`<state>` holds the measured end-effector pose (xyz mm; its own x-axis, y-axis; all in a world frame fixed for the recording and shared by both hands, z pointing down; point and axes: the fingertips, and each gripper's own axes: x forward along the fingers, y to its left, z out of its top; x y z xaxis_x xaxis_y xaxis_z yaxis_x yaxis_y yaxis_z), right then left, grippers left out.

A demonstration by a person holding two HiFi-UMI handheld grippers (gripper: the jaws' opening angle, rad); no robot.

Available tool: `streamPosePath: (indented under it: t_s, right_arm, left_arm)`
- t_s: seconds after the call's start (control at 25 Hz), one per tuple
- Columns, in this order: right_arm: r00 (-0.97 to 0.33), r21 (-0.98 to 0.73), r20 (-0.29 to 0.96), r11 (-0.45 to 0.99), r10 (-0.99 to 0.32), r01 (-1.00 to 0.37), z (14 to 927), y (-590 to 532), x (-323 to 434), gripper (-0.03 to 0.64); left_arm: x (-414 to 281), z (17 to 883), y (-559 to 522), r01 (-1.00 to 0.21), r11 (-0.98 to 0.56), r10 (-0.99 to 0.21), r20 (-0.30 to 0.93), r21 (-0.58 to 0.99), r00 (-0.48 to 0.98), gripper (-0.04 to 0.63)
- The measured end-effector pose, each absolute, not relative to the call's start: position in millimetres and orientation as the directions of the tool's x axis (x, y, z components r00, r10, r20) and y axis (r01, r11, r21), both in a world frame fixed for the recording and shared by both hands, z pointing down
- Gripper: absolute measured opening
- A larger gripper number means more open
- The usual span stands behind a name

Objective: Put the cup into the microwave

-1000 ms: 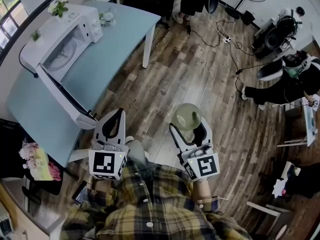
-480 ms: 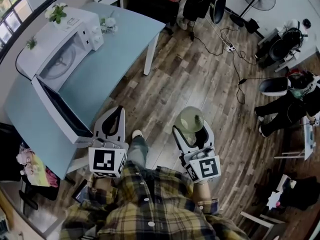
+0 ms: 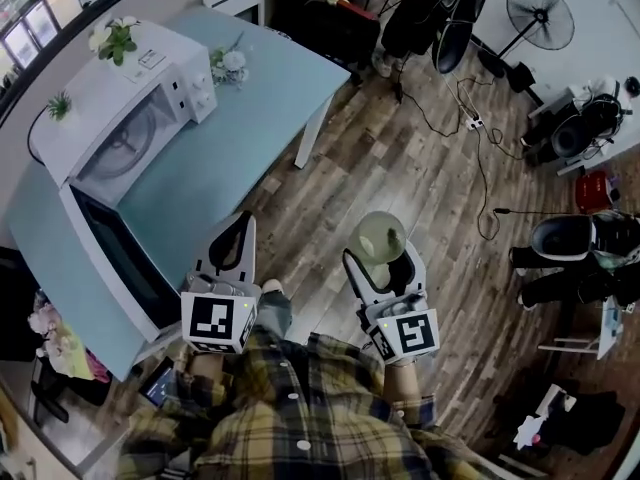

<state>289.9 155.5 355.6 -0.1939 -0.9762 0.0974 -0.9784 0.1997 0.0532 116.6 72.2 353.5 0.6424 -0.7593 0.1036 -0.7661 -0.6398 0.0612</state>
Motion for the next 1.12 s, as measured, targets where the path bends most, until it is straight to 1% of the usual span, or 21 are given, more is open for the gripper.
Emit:
streamPosePath:
  t_s: [0.36, 0.8, 1.12]
  right_arm:
    - [-0.288, 0.048, 0.101, 0.294, -0.952, -0.955, 359, 84, 275, 0.345]
    - [-0.438, 0.041, 0.128, 0.446, -0.89, -0.894, 371, 35, 220, 0.345]
    - [-0.555, 0.037, 0.15, 0.566, -0.818, -0.824, 380, 6, 180, 0.345]
  left_arm:
    - [96, 362, 22, -0.82, -0.569, -0.812, 0.117, 0.065, 0.572, -0.011]
    - [51, 375, 5, -0.88, -0.466, -0.871, 0.13, 0.09, 0.475, -0.011]
    - [27, 380, 0, -0.918, -0.384, -0.909, 0.137, 0.099, 0.395, -0.011]
